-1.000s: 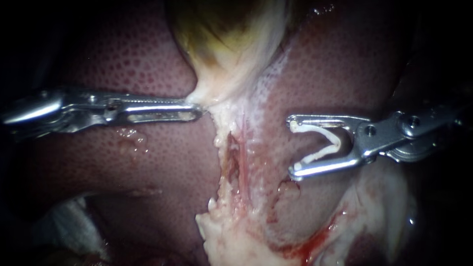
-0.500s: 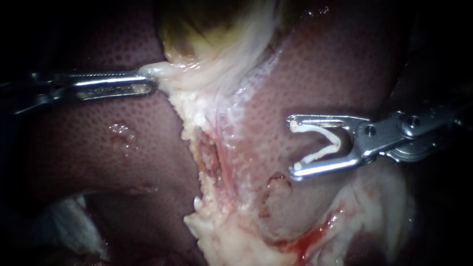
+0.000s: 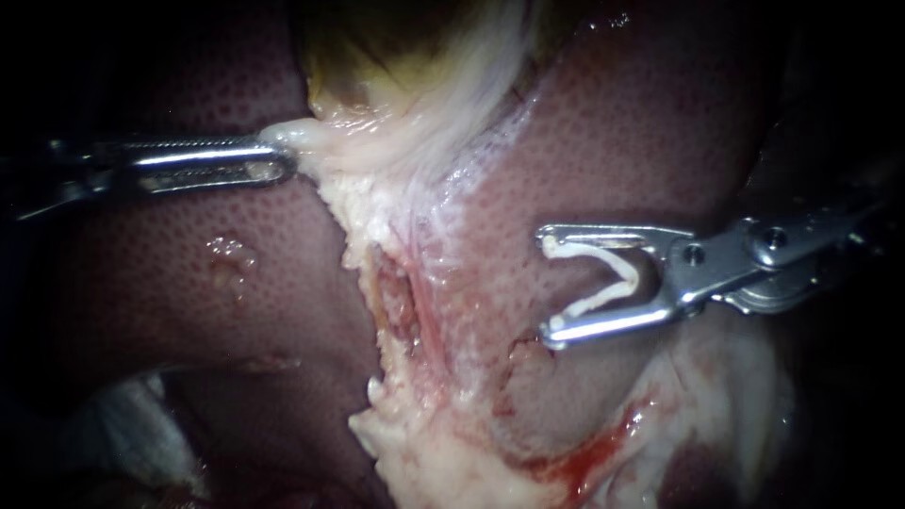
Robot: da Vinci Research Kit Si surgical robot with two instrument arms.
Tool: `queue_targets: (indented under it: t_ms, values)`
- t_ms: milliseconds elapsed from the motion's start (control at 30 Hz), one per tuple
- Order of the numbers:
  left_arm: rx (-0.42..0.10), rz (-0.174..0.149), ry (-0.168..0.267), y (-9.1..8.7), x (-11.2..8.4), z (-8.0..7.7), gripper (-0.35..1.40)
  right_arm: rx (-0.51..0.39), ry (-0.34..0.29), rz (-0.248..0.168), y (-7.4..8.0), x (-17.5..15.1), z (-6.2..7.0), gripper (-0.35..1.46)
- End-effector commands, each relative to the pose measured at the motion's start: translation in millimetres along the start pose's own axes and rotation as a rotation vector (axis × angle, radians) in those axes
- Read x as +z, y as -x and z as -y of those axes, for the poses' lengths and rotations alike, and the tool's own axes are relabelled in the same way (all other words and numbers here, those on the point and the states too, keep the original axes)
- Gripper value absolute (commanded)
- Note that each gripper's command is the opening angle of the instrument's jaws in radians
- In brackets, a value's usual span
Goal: Clipping first clip left tube
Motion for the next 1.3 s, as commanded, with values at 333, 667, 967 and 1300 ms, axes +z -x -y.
queue_targets:
  t_ms: [333, 667, 967, 1300]
  values:
    - [0.001, 0.0, -0.002, 0.3, 0.2, -0.1, -0.35, 0.072, -0.038, 0.045, 9.2, 11.0, -2.0, 0.6]
    - [0.002, 0.0, -0.004, 0.4, 0.2, -0.3, -0.35, 0.095, -0.065, 0.056, 12.7, 17.0, -3.2, 0.6]
    - [0.002, -0.001, -0.006, 0.4, 0.4, -0.4, -0.35, 0.117, -0.082, 0.058, 12.8, 17.9, -3.2, 0.6]
    - [0.003, -0.001, -0.008, 0.5, 0.7, -0.5, -0.35, 0.139, -0.12, 0.06, 13.1, 19.5, -3.6, 0.59]
